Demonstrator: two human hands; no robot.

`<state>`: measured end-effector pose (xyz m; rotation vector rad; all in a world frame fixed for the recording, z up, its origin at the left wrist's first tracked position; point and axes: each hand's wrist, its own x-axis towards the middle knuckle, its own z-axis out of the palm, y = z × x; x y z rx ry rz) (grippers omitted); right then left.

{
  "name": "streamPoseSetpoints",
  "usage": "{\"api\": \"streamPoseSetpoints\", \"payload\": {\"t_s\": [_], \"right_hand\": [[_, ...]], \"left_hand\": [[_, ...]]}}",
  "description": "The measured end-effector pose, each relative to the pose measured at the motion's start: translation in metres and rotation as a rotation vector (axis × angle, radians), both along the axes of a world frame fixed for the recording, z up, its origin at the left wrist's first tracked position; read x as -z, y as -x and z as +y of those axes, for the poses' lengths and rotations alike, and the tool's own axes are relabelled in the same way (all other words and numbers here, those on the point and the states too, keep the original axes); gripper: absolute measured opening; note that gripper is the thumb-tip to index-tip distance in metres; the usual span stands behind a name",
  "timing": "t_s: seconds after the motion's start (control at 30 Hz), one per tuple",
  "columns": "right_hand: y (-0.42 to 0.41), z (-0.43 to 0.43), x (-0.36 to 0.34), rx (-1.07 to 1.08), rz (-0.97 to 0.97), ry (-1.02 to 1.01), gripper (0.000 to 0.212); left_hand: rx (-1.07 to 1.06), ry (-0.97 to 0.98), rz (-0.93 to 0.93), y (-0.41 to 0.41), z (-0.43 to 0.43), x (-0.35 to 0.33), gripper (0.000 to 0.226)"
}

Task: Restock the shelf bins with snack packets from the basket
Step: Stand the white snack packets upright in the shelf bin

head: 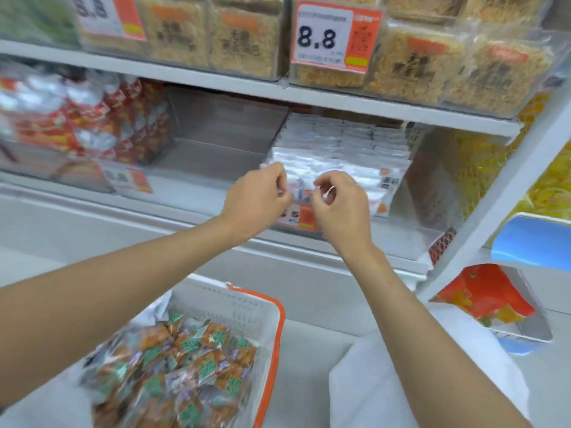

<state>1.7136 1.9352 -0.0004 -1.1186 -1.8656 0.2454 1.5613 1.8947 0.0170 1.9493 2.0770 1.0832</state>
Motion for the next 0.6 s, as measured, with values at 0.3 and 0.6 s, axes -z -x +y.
{"api": "streamPoseSetpoints", "payload": {"t_s": [0.3, 0.6], "right_hand": [[0.104, -0.046, 0.079, -0.382, -0.547, 0.204, 0.017], [0.167, -0.069, 0.157, -0.588, -0.940, 0.400, 0.025]], "left_hand": [[-0.054, 0.475, 0.064, 0.123, -0.061, 0.091, 0.006], [-0.084, 1.046, 0.380, 0.235, -0.086, 0.198, 0.026]]}}
